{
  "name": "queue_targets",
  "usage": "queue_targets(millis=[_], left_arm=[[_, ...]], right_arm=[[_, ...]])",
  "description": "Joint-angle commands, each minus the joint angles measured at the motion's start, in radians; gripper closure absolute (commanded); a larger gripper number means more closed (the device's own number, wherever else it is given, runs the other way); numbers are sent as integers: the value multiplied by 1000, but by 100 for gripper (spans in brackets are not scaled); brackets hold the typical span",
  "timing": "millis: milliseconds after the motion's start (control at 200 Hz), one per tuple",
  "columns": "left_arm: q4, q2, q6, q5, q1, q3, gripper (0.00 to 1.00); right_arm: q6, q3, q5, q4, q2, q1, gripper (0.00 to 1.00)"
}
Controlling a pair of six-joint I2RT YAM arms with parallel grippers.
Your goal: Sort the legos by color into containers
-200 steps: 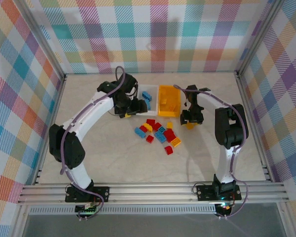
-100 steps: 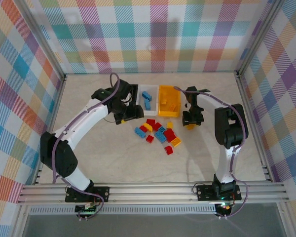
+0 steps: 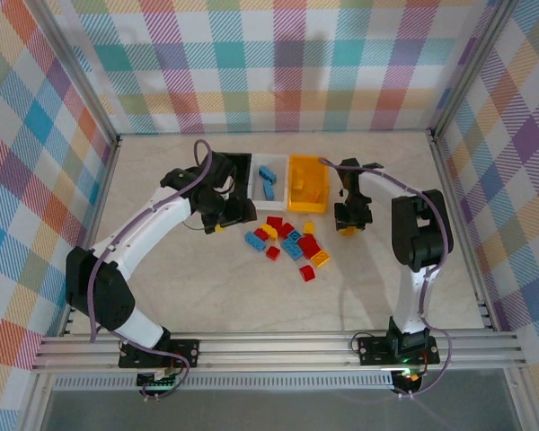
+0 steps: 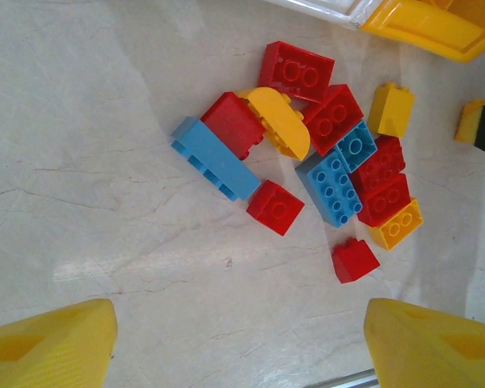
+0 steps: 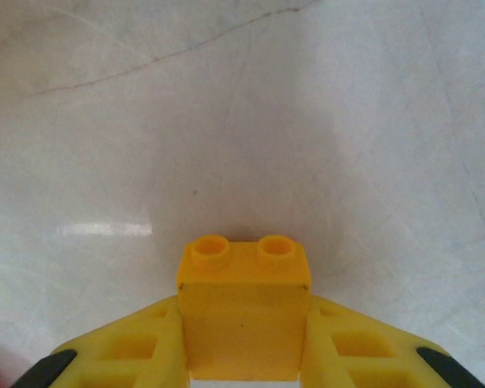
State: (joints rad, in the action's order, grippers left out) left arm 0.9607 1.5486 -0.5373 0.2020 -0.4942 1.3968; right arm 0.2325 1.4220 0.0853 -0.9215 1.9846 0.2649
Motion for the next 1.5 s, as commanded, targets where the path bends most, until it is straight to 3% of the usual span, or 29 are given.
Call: queue_targets(millis=[0,195,420,780,1060,1255,1495], left_arm=[[4,-40,17,16,9,-29,19],[-14,-90,28,30,9,-126,17],[-76,-119,-21,76,-17,-260,16],[-118,-95,-60,56,-36,-312,16],[-172,69,-119,71,-34,-213,21],[-203,208,-150,71,-35,-137,26],[-220,337,-163,51,-33,-44,30]], right_arm=[[54,68,-36,-85,-112,4,70],[120,217,-182,-103,-172,5,69],[143,468,-251,-138,5,9,69],[141,739,-299,-171,252,46,68],[120,801,-314,-204,279,46,49],[124,714,-324,-209,172,45,46],[170,342,-385,-94,-106,53,45]])
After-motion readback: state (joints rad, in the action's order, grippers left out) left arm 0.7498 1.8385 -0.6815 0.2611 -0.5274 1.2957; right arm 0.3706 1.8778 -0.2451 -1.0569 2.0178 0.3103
